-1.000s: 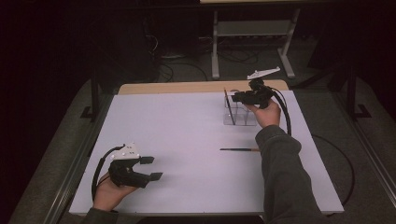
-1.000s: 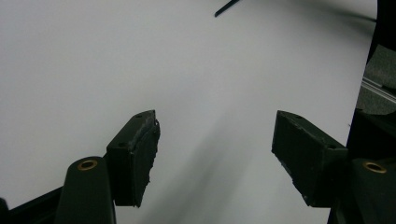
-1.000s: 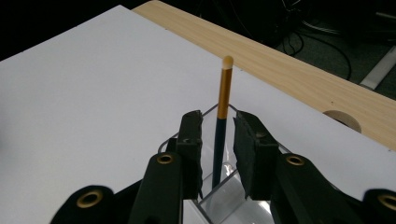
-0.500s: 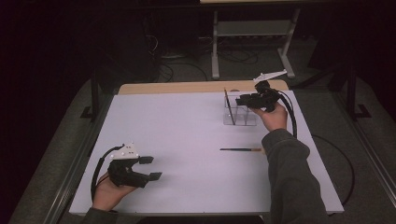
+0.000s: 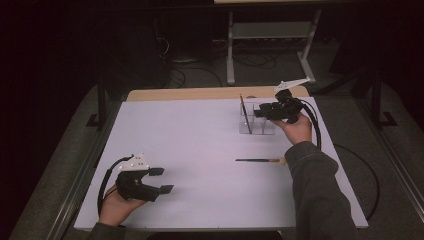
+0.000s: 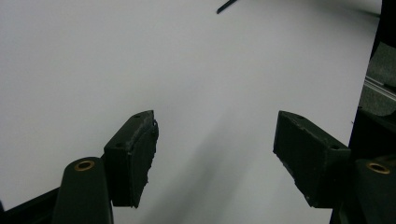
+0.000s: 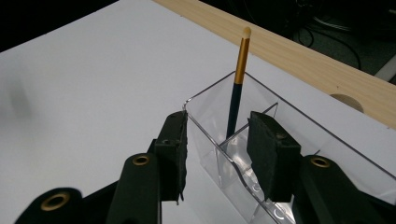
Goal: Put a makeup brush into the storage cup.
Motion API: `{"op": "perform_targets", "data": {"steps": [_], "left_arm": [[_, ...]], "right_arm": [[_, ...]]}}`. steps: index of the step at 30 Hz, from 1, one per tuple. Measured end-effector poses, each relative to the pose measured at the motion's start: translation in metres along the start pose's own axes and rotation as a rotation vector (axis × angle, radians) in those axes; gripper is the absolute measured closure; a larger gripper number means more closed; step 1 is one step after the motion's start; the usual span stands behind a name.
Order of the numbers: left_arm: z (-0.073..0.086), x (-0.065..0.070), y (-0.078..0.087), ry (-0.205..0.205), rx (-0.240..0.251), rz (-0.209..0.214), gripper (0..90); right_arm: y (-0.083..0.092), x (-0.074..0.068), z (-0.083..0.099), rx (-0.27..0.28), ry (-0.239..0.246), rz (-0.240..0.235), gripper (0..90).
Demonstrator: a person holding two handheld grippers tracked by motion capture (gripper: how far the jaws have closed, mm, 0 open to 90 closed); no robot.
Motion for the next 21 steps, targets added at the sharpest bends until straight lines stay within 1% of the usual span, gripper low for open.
{"op": "perform_targets", "data": {"steps": [2,5,7,8,9,10,14,15,16,18,21], "left_arm": [[0.0,0.0,0.0,0.001,0.0,-0.001,29.1],[0.001,-0.001,0.0,-0.001,-0.003,-0.002,29.1],[0.0,-0.001,0.001,-0.003,0.0,-0.003,29.0],[0.0,-0.001,0.001,-0.005,-0.001,-0.003,29.0],[0.0,0.0,0.0,0.002,0.001,-0.003,28.9],[0.0,0.0,0.0,0.002,0.001,-0.003,28.8],[-0.001,-0.001,-0.001,-0.004,-0.002,-0.002,28.3],[-0.001,0.0,-0.001,-0.005,-0.003,-0.002,28.3],[-0.002,0.0,-0.001,-0.004,0.0,-0.004,28.3],[-0.002,0.0,-0.001,-0.011,-0.001,-0.003,28.3],[-0.002,0.0,-0.002,-0.007,-0.003,0.0,28.3]], "right_arm": [[0.001,-0.001,0.001,0.006,0.011,-0.003,55.6],[0.001,-0.004,0.003,0.001,0.008,-0.012,54.6],[0.002,-0.008,0.005,-0.004,0.029,-0.016,53.5],[0.002,-0.009,0.006,-0.005,0.034,-0.016,53.1],[0.003,-0.01,0.006,-0.009,0.028,-0.015,52.6],[0.004,-0.01,0.007,-0.007,0.038,-0.016,51.6],[0.008,-0.013,0.008,-0.014,0.043,-0.02,49.5],[0.009,-0.015,0.008,-0.02,0.035,-0.023,49.0],[0.01,-0.015,0.008,-0.013,0.05,-0.022,48.7],[0.014,-0.017,0.008,-0.007,0.062,-0.023,48.1],[0.018,-0.02,0.009,-0.012,0.063,-0.028,46.9]]}}
Point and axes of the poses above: each handheld gripper's, and its own axes: y roughly backward along the jaws, z roughly out of its underside, x roughly to its right, the point moved 8 cm from there along -y, roughly forward along the jaws, and after that the axes turned 9 degrees about z, right-handed, at the moved point
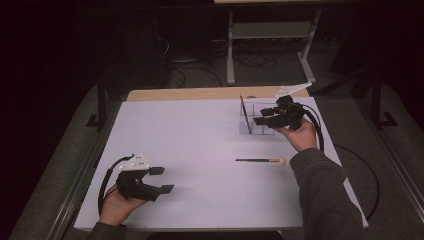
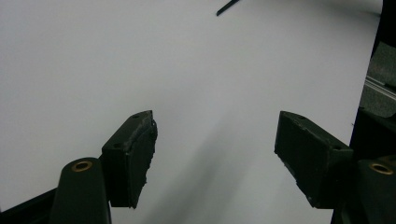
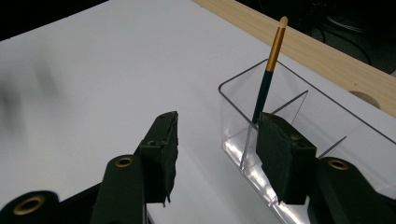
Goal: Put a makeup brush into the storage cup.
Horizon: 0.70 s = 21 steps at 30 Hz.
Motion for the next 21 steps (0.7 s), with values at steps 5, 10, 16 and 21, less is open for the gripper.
{"op": "perform_targets", "data": {"steps": [5,10,16,21], "left_arm": [[-0.001,-0.001,0.0,-0.004,0.0,-0.002,28.3],[0.0,0.0,0.0,-0.007,-0.005,0.003,28.2],[0.0,0.0,0.001,-0.008,0.0,0.0,28.0],[0.0,0.0,0.0,-0.004,-0.002,0.004,28.0]], "right_arm": [[0.004,0.0,0.003,-0.015,0.027,0.003,43.9],[0.01,-0.001,0.005,-0.027,0.045,-0.002,41.6],[0.013,-0.003,0.008,-0.041,0.057,-0.013,38.6],[0.013,-0.006,0.012,-0.068,0.083,-0.021,37.5]]}}
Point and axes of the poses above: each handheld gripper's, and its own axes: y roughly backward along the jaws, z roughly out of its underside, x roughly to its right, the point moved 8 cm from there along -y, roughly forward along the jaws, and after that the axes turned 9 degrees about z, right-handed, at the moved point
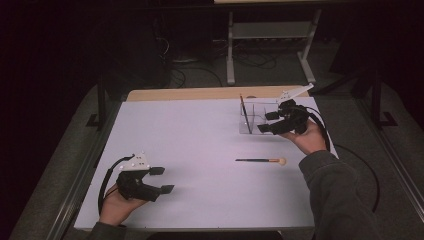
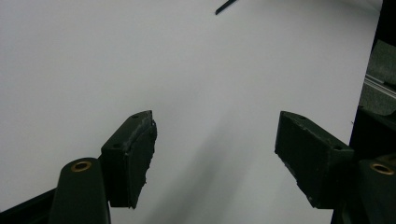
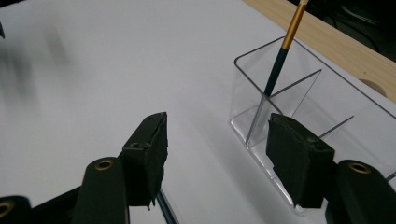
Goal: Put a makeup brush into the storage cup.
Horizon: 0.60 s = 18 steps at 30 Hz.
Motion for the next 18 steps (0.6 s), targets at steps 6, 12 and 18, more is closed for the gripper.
{"op": "perform_targets", "data": {"steps": [6,12,18], "left_arm": [[0.0009,-0.0011,-0.0006,-0.004,-0.01,0.003,27.9],[-0.001,-0.0001,0.0031,-0.001,0.007,-0.005,27.8],[-0.001,0.0019,0.0007,-0.005,0.0,0.003,28.4]], "right_arm": [[0.0008,-0.0045,0.0029,-0.033,0.044,0.0,36.7],[0.0036,-0.0076,0.0033,-0.062,0.089,-0.01,35.5],[0.0031,-0.0089,0.0085,-0.105,0.135,-0.021,35.2]]}}
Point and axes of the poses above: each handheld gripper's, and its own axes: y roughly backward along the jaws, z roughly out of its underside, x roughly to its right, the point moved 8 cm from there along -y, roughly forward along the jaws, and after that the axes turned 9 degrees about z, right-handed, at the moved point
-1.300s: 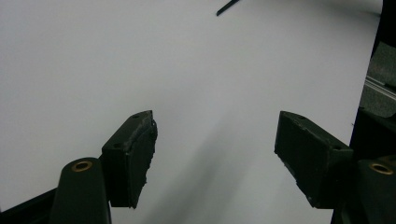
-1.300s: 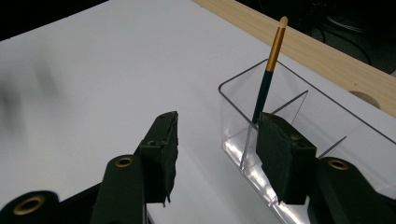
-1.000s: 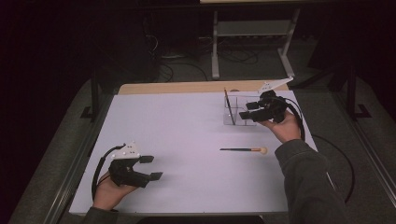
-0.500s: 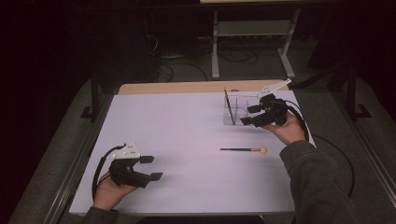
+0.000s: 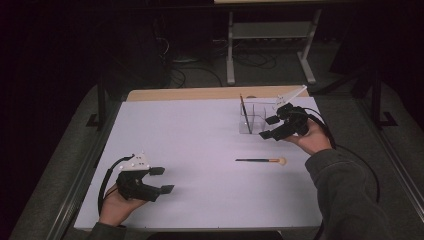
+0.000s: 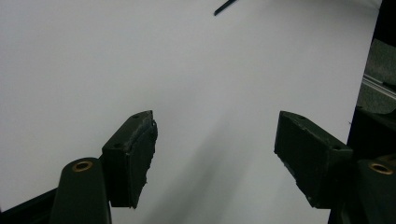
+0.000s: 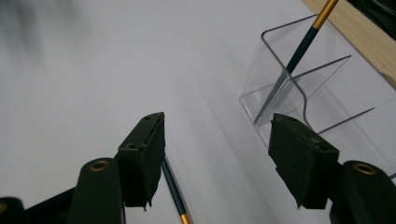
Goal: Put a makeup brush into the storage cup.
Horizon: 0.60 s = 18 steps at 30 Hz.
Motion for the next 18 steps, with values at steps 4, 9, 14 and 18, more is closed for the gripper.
{"op": "perform_targets", "data": {"steps": [4,9,14,18], "left_arm": [[0.0,0.0,0.0,0.002,0.005,-0.002,28.1],[0.0,-0.001,0.001,0.003,0.003,-0.002,28.0],[0.0,0.0,0.0,0.004,0.003,0.001,28.1],[0.0,-0.001,0.001,0.002,0.004,-0.001,28.1]], "right_arm": [[-0.003,0.0,0.007,-0.032,0.035,-0.009,34.7],[-0.009,-0.001,0.015,-0.067,0.066,-0.02,34.7],[-0.014,-0.003,0.019,-0.08,0.085,-0.036,34.3],[-0.022,-0.006,0.025,-0.1,0.11,-0.048,34.5]]}}
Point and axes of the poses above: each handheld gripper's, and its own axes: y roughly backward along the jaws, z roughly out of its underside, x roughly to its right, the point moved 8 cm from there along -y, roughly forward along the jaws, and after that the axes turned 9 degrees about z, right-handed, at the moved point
